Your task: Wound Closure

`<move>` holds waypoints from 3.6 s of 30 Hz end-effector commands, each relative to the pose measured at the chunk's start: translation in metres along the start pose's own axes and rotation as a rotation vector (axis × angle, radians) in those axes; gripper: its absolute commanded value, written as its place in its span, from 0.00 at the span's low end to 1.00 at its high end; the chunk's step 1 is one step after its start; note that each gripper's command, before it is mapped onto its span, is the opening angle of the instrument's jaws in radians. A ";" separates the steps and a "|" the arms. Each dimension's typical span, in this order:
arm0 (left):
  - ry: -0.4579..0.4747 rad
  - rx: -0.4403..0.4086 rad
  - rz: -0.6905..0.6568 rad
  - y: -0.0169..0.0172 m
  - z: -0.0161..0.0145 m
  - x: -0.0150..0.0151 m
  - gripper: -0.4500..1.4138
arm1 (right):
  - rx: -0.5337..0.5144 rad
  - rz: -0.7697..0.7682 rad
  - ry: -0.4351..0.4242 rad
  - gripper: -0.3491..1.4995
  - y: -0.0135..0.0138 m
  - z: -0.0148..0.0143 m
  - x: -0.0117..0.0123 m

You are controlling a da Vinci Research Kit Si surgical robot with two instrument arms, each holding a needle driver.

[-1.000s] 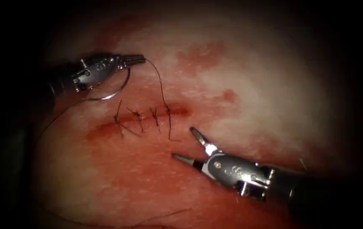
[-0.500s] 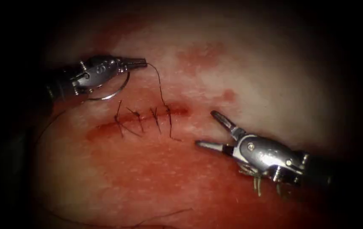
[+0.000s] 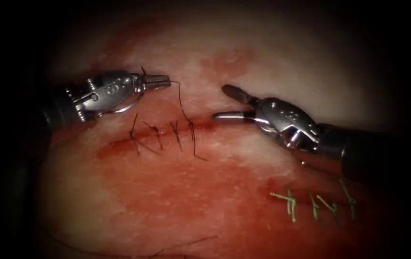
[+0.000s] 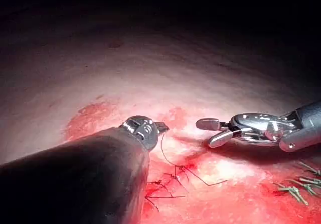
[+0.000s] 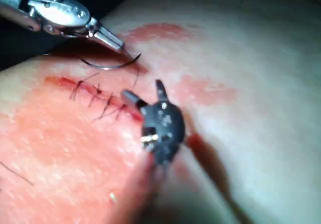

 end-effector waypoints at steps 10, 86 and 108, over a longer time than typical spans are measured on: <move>0.027 -0.005 0.010 0.0001 0.0001 0.0018 0.00 | 0.063 0.028 0.015 0.80 -0.0003 0.0050 -0.0005; 0.032 -0.019 0.086 0.0066 -0.0078 0.0039 0.00 | 0.091 -0.068 0.028 0.90 -0.0018 0.0064 -0.0027; -0.091 0.035 -0.148 0.0145 -0.0157 -0.0085 0.41 | 0.072 -0.084 0.016 0.90 -0.0017 0.0014 -0.0030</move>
